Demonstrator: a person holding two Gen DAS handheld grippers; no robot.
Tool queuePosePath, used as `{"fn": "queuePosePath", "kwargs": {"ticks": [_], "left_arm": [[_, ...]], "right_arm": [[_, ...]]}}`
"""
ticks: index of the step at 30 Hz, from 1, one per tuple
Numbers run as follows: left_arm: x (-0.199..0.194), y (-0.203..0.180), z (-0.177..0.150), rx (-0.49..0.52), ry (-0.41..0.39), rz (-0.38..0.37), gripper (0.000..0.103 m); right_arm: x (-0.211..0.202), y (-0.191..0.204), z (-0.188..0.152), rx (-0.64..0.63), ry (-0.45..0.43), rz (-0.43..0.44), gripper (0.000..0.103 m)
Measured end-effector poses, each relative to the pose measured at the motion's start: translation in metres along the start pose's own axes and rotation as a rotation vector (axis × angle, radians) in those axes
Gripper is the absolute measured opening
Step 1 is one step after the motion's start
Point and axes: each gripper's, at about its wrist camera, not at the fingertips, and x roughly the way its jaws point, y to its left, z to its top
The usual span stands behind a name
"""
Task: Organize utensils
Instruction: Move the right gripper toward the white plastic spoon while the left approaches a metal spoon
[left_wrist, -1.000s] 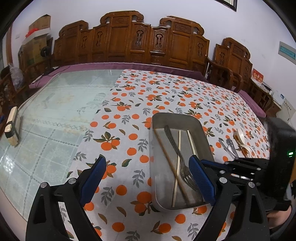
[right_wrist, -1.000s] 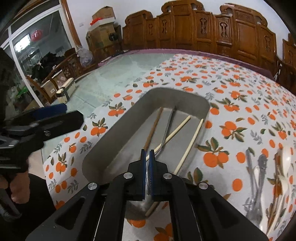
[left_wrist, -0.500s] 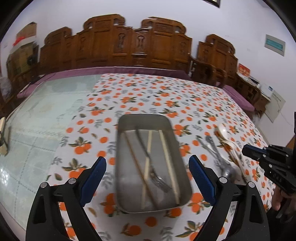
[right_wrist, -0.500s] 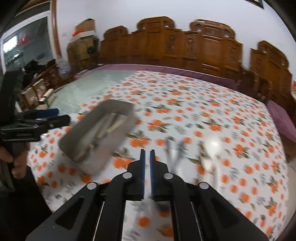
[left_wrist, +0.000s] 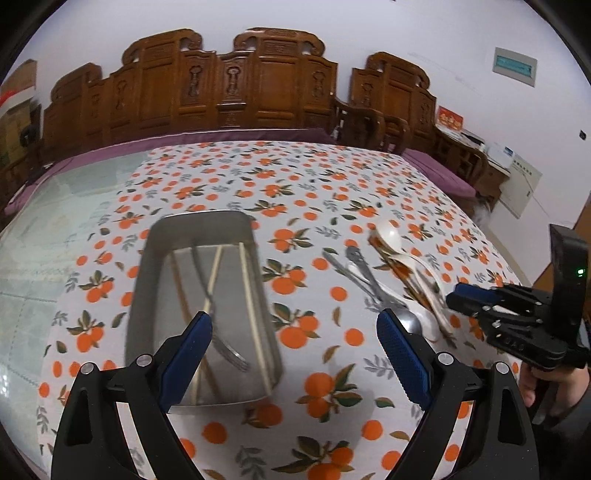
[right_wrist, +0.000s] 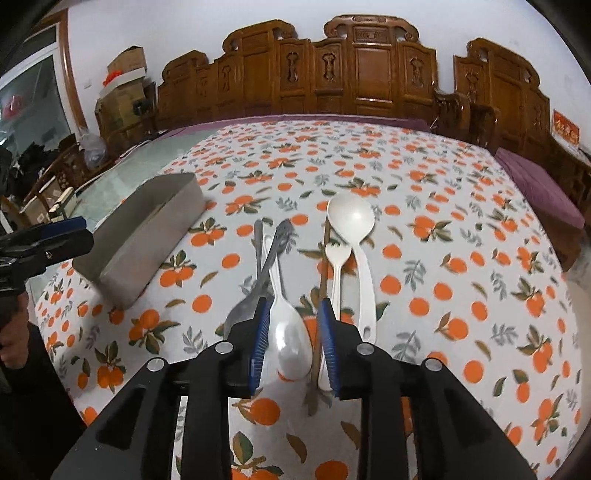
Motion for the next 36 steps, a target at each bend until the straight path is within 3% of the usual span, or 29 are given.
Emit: {"fn": "queuePosePath", "kwargs": {"ticks": [5, 15, 23, 27, 36], "left_arm": [[-0.001, -0.015, -0.002, 0.038, -0.022, -0.016, 0.087], [0.031, -0.057, -0.012, 0.109, 0.055, -0.084, 0.086], [0.068, -0.089, -0.015, 0.169, 0.130, -0.118, 0.068], [0.089, -0.093, -0.015, 0.154, 0.183, -0.151, 0.061], [0.115, -0.094, -0.017, 0.091, 0.221, -0.211, 0.045]], "right_arm": [[0.008, -0.011, -0.002, 0.034, 0.005, -0.010, 0.030], [0.010, -0.036, 0.011, 0.086, -0.027, -0.052, 0.030], [0.010, -0.050, 0.016, 0.117, -0.023, -0.066, 0.030], [0.007, -0.053, 0.019, 0.136, -0.032, -0.048, 0.030], [0.008, -0.049, 0.019, 0.132, -0.028, -0.035, 0.030]]}}
